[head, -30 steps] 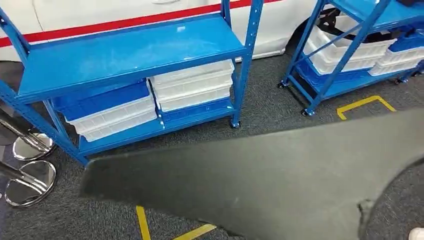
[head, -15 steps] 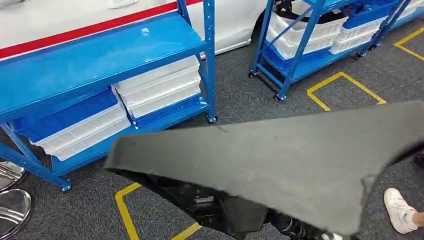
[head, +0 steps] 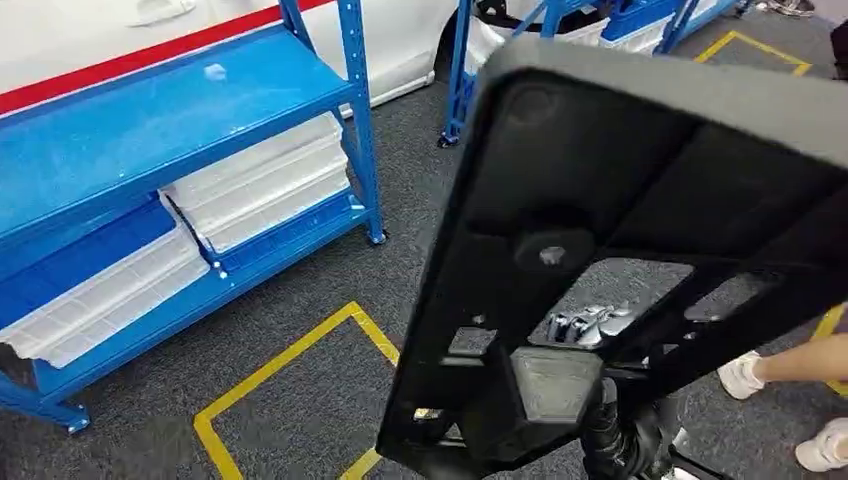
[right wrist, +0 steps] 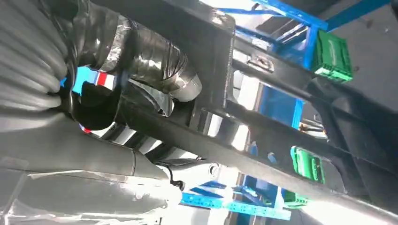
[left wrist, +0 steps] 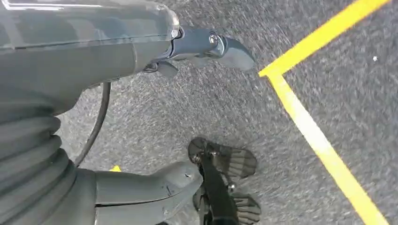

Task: Take the parts from the cabinet and place them on the table.

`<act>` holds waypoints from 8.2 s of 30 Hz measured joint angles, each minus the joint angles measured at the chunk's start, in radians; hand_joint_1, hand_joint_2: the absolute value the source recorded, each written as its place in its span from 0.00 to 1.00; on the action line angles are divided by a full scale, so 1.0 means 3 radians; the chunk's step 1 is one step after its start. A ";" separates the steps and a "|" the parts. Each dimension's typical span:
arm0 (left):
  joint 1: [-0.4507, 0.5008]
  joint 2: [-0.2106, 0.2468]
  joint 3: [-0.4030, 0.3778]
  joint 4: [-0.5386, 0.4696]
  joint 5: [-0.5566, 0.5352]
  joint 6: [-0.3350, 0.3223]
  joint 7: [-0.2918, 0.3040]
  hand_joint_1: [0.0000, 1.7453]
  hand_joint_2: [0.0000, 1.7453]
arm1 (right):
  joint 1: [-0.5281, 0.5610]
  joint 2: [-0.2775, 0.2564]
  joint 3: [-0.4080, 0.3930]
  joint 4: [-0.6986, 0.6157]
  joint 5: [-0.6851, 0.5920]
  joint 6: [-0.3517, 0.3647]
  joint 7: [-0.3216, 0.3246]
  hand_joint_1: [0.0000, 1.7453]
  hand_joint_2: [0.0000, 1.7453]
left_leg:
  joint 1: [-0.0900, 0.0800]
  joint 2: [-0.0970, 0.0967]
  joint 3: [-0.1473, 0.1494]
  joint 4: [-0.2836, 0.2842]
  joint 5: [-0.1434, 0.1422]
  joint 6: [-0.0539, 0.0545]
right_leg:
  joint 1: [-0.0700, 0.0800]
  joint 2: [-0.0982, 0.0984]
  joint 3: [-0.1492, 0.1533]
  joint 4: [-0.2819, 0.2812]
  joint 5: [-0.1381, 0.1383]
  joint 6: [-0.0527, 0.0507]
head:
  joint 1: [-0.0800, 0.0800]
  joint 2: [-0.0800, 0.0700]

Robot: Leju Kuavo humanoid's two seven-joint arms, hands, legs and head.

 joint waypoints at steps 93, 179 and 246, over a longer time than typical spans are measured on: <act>-0.0015 0.0032 0.0318 -0.0001 -0.0033 -0.0201 -0.0233 0.00 1.00 | 0.0157 0.0093 0.0174 0.0006 0.0305 -0.0099 -0.0074 1.00 1.00 | -0.0004 0.0040 -0.0132 0.0150 -0.0019 -0.0033 | 0.0021 -0.0051 -0.0202 0.0452 -0.0236 -0.0026 | -0.0004 0.0000; -0.0021 -0.0065 0.0463 -0.0001 -0.0111 -0.0197 -0.0173 0.00 1.00 | -0.0131 -0.0024 0.0816 0.0265 0.0401 -0.0468 0.0145 1.00 1.00 | -0.0008 -0.0141 -0.0153 0.0129 0.0012 -0.0129 | 0.0044 0.0264 0.0242 -0.0283 0.0104 -0.0120 | -0.0001 0.0000; -0.0037 -0.0033 0.0609 0.0000 -0.0078 -0.0338 -0.0210 0.00 1.00 | -0.0158 -0.0066 0.0760 0.0313 0.0459 -0.0515 0.0195 1.00 1.00 | -0.0025 0.0044 -0.0111 0.0067 0.0033 0.0031 | 0.0008 -0.0067 0.0268 0.0224 -0.0340 -0.0010 | -0.0006 0.0000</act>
